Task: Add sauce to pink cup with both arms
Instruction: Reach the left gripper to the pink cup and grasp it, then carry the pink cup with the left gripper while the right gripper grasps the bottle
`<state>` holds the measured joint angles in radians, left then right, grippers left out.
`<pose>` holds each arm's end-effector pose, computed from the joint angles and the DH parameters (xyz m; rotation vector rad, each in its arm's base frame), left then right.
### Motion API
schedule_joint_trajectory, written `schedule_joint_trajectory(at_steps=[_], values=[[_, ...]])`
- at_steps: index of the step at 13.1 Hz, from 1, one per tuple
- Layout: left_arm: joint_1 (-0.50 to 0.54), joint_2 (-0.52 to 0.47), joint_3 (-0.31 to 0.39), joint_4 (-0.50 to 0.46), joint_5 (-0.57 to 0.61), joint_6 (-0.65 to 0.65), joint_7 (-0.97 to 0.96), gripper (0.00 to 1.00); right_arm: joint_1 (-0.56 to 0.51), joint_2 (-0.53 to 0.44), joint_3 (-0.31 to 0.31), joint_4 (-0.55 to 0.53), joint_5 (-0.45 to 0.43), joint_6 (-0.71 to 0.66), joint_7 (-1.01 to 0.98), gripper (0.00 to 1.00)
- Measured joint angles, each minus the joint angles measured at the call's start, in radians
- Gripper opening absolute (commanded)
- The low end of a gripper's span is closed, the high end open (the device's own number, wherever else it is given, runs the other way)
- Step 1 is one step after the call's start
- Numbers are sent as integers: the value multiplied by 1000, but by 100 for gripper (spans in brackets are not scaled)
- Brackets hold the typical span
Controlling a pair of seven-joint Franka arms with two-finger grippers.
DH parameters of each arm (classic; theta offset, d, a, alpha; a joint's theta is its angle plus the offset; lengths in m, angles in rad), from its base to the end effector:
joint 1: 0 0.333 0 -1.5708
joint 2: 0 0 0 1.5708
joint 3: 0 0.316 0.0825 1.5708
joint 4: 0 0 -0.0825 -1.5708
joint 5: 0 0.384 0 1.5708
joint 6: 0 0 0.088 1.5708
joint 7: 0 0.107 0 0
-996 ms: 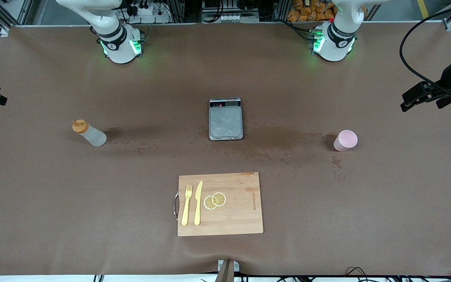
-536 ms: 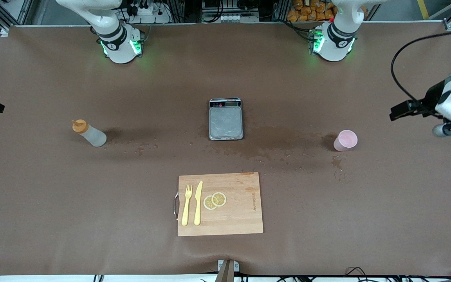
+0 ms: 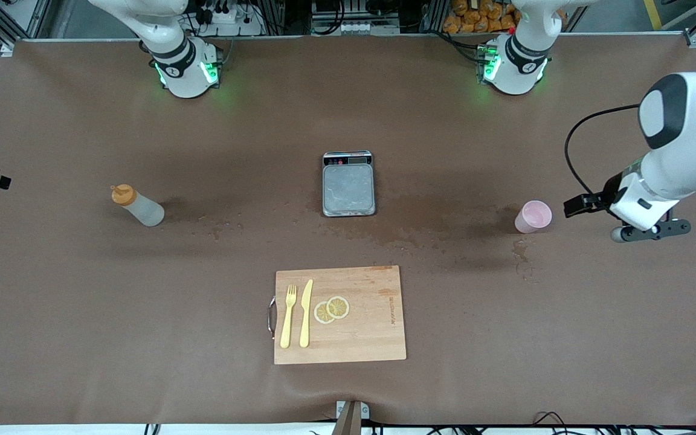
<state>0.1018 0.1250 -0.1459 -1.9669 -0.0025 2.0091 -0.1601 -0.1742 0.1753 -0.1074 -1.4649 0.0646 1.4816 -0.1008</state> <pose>0.5736 -0.0235 0.4035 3.1215 0.1837 -0.1301 0.5750 -0.1531 0.5665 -3.0461 0.2748 0.2238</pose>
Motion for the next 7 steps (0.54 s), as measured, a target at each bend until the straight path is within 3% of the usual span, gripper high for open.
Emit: schedule_joint_trajectory(at_steps=[2, 5, 7], values=[[1, 21, 0, -49, 0, 43, 0, 100, -54, 44, -2, -1, 63, -9, 37, 100], [1, 39, 0, -168, 0, 200, 0, 100, -138, 112, -4, -1, 236, -43, 137, 100], [2, 43, 0, -247, 0, 300, 0, 100, -177, 157, -4, -1, 286, -68, 205, 100]])
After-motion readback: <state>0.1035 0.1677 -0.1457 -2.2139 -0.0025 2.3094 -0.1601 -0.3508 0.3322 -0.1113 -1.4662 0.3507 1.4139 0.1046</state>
